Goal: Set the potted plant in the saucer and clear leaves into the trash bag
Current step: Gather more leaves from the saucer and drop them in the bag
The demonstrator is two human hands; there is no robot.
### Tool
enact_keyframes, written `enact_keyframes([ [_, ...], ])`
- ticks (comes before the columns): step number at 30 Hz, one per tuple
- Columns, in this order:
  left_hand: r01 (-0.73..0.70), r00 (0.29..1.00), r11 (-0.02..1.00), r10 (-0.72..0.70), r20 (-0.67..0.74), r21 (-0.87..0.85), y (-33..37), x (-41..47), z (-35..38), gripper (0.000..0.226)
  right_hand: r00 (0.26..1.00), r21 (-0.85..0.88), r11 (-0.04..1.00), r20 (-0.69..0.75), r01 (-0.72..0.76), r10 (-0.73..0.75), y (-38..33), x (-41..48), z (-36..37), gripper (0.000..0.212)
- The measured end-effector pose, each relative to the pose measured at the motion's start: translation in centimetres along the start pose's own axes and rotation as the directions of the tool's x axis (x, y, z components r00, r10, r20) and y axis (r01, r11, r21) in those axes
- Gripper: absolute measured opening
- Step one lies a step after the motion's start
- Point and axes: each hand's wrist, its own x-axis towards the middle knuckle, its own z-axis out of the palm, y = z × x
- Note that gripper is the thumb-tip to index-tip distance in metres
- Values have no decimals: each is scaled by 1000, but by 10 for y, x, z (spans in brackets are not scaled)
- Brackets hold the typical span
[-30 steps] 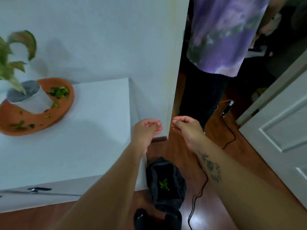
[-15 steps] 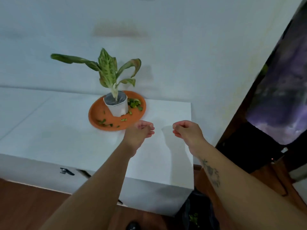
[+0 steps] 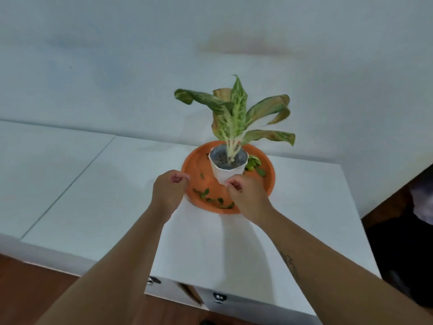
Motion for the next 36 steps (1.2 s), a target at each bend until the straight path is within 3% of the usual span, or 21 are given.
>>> enact_keyframes([
  [3,13,999,998,-11,-31,59,-12,28,-13,19,995,-136,988,76,75,-65,-18,18,36,21],
  [6,72,997,996,-74,23,58,-22,44,-18,33,983,-267,960,182,77,-28,-27,35,61,30],
  [10,71,993,995,-76,88,69,-31,52,-14,28,966,-385,921,257,64,41,-24,48,79,56],
  [13,26,987,997,-36,154,67,-33,60,-12,19,953,-461,878,301,130,17,-18,55,85,54],
  [23,143,946,990,-140,292,10,-20,86,-13,14,830,-422,844,556,331,-48,-11,27,61,57],
  [29,118,939,991,-133,317,65,-6,100,-14,11,777,-431,808,627,402,-52,2,5,28,77],
  [36,237,953,972,-234,193,10,-15,71,-5,27,858,-360,869,498,338,-127,-3,33,39,71],
])
